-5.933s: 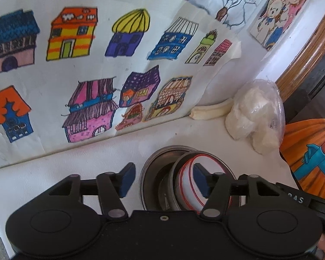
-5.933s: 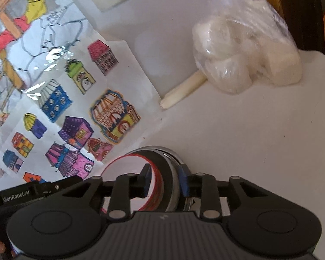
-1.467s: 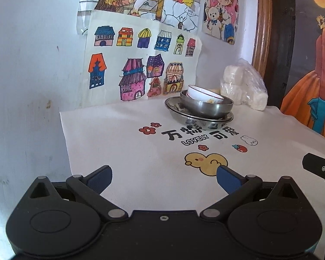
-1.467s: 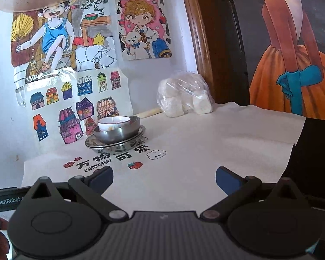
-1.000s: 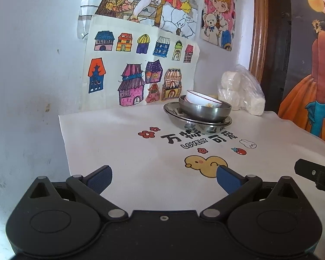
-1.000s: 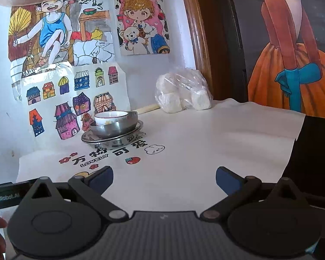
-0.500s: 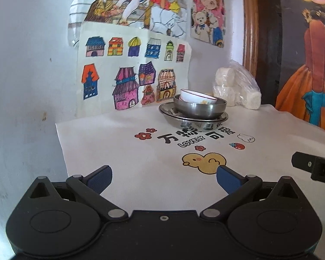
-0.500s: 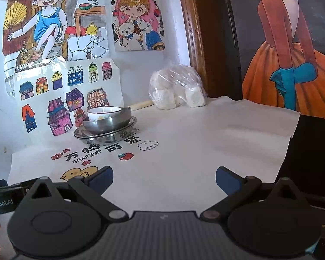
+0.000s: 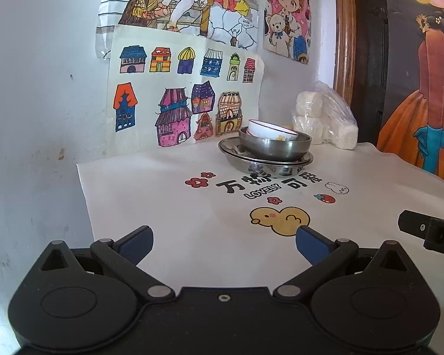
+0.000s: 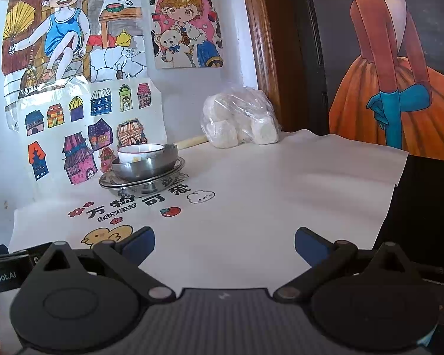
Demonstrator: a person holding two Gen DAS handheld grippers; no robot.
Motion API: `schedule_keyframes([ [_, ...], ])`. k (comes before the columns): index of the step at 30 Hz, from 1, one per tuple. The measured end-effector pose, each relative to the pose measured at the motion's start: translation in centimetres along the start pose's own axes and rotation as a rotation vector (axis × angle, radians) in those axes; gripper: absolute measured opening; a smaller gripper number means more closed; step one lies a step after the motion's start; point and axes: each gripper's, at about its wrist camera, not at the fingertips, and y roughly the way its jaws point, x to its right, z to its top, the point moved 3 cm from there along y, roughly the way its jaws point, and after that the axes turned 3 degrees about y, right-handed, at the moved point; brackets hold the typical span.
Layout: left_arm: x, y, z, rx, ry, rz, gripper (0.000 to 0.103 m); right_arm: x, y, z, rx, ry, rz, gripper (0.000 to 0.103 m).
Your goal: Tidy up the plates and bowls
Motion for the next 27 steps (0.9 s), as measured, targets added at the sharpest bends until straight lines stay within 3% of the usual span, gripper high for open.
schedule_keyframes([
  [27, 0.16, -0.03, -0.17, -0.005, 0.006, -0.002, 0.102, -0.03, 0.15, -0.06, -0.014, 0.005, 0.001, 0.103],
])
